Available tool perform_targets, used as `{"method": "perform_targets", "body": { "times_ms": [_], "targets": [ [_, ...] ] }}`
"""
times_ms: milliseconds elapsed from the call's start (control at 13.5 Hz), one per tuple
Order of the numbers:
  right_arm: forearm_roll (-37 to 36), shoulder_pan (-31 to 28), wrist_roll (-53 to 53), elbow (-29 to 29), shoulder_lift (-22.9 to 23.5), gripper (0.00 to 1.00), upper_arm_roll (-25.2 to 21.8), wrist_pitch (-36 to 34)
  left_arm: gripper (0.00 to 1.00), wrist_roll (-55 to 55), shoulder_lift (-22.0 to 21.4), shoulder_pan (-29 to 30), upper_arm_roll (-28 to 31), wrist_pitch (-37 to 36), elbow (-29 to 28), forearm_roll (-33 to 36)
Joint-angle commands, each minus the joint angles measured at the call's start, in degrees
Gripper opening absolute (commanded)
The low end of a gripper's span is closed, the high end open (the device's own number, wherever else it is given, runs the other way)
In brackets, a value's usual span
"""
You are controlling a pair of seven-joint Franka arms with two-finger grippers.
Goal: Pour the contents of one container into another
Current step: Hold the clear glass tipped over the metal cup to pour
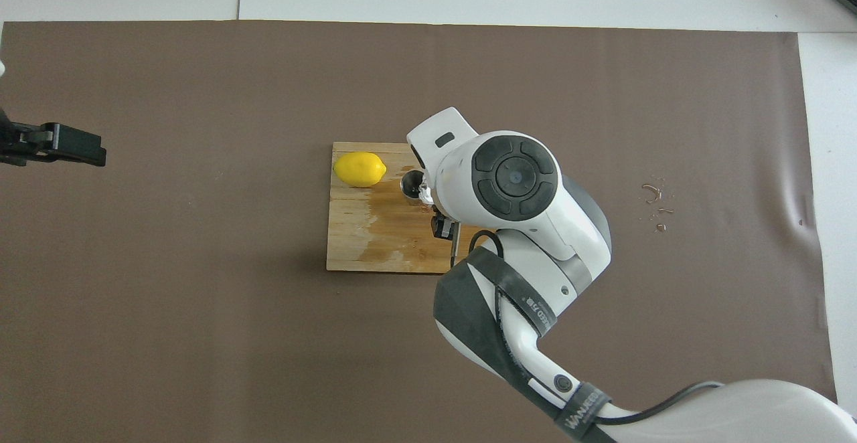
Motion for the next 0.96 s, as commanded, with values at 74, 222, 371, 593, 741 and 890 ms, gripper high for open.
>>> {"method": "perform_targets", "body": {
  "times_ms": [74, 222, 371, 593, 741, 890],
  "targets": [
    [-3.20, 0.15, 2.21, 1.32, 1.30, 0.00, 1.07, -1.34, 1.00, -0.71, -1.68, 0.03, -0.06, -0.15, -1.90, 0.44],
    [-4.25, 0.33, 2.39, 2.62, 2.00, 0.00, 1.15, -2.73, 1.00, -0.71, -1.68, -0.06, -0.06, -0.15, -1.90, 0.44],
    [-5.58, 1.73, 2.65, 5.35, 3.84, 0.00, 1.24, -5.80, 1.00, -0.71, -1.68, -0.06, -0.06, -0.15, -1.90, 0.44],
    [-6.63, 1.82, 3.09, 6.06, 4.29, 0.00, 1.33, -6.35, 1.00, -0.62, -1.68, -0.06, -0.06, -0.15, -1.90, 0.44],
    [-7.07, 1.82, 3.18, 6.06, 4.38, 0.00, 1.42, -6.43, 1.00, -0.71, -1.68, -0.06, -0.06, -0.15, -1.90, 0.44],
    [-7.95, 2.08, 3.27, 6.06, 4.90, 0.00, 1.42, -6.61, 1.00, -0.71, -1.68, -0.06, -0.06, -0.15, -1.90, 0.44]
  ]
}}
